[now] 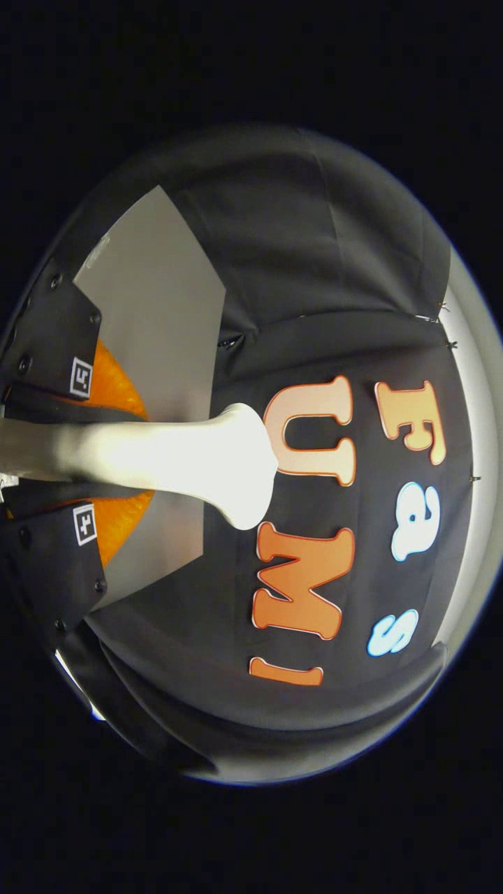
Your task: Iron the clothes twice with a garment steamer, once on the left side and once on the right side.
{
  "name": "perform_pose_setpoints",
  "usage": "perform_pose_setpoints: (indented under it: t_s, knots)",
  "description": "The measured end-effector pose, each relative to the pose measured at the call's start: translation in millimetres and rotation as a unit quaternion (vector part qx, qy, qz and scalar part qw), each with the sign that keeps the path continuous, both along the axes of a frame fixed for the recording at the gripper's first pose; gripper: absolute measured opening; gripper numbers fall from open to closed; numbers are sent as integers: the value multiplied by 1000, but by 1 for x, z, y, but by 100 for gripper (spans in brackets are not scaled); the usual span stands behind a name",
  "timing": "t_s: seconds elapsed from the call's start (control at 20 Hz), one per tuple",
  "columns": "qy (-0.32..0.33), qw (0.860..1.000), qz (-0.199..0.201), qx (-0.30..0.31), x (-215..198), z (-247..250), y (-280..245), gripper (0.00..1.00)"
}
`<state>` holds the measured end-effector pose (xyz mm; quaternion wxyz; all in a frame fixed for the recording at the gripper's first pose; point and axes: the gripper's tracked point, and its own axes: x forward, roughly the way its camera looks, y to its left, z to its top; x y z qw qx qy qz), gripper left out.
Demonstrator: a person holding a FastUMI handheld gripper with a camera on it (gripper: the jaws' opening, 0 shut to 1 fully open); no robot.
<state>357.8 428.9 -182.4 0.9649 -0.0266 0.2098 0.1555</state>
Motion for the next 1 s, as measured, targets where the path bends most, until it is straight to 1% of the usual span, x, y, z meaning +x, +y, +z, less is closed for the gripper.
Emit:
perform_pose_setpoints:
  t_s: [0.15,0.3,0.5,0.6,0.75,0.85,1.0]
  knots:
    - [-39,999,25,20,-32,41,4,41]
    - [-86,995,49,31,-67,88,-3,41]
    - [-123,988,76,54,-119,138,-32,41]
    - [-138,985,79,72,-145,161,-59,41]
    - [-160,980,76,89,-171,185,-103,41]
    - [-175,978,68,97,-184,199,-140,41]
    - [-189,975,50,103,-210,210,-211,41]
